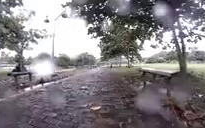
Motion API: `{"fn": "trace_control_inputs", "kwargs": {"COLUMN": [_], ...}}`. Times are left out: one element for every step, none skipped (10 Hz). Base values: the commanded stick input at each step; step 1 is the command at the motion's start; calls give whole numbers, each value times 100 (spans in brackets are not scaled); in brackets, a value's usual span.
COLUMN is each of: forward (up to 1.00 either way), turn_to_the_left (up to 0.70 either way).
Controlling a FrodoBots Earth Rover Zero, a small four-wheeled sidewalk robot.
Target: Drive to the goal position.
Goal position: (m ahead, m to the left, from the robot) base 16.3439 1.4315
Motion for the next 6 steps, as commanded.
{"fn": "trace_control_inputs", "kwargs": {"forward": [70, 70, 70, 70, 70, 70], "turn_to_the_left": [0, 0, 0, 0, 0, 0]}}
